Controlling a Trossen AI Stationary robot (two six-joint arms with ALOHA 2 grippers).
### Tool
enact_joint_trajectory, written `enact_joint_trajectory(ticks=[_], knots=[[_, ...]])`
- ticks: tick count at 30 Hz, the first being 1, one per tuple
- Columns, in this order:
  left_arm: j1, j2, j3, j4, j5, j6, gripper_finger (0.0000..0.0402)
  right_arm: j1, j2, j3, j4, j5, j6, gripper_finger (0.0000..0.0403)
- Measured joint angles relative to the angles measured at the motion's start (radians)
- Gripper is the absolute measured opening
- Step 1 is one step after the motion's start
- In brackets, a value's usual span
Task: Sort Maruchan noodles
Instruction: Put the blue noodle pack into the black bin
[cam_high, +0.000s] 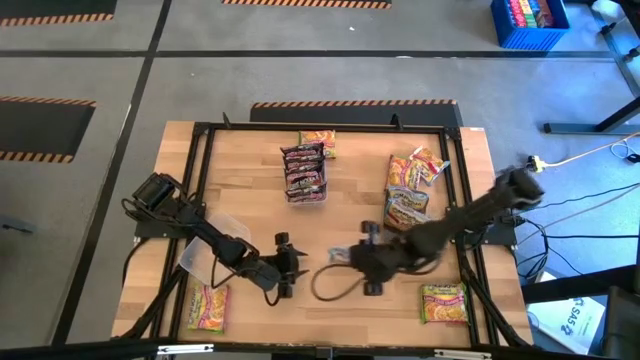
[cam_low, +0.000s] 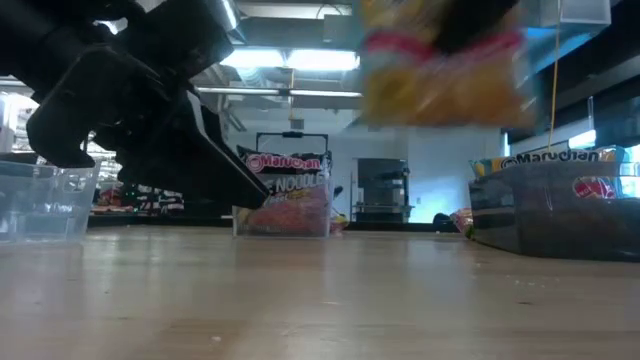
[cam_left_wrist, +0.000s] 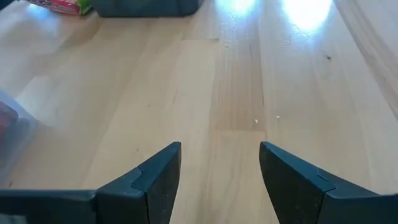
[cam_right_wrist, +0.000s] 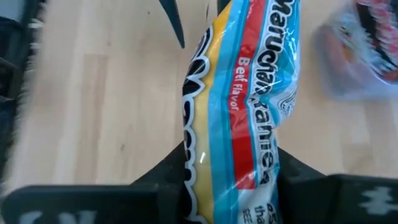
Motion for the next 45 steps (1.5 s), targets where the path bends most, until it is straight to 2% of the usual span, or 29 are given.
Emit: enact_joint_trajectory(ticks=[8,10,13,20,25,34,39,45], knots=[[0.0,0.0,0.0,-0.009,0.006,0.0,0.0211,0.07,-0.225,-0.009,-0.357,0.087,0.264,0.0098],[0.0,0.0,0.0,-0.009,0.006,0.0,0.0211,0.081,-0.275,-0.042,-0.442,0.131,0.339,0.0098],[0.0,0.0,0.0,-0.009,0.006,0.0,0.0211,0.079,-0.346,-0.131,-0.483,0.144,0.414,0.0098],[0.0,0.0,0.0,-0.009,0.006,0.001,0.0211,0.078,-0.486,-0.378,-0.372,0.161,0.435,0.0098],[0.004,0.0,0.0,-0.009,0.005,0.003,0.0211,0.066,-0.551,-0.503,-0.277,0.152,0.438,0.0097],[0.005,0.0,0.0,-0.008,0.003,0.003,0.0211,0.01,-0.562,-0.644,-0.062,0.094,0.386,0.0097],[0.005,0.0,0.0,-0.008,0.003,0.002,0.0211,-0.025,-0.562,-0.703,-0.037,0.08,0.403,0.01],[0.005,0.0,0.0,-0.008,0.003,0.002,0.0211,-0.027,-0.562,-0.731,-0.025,0.082,0.446,0.013]])
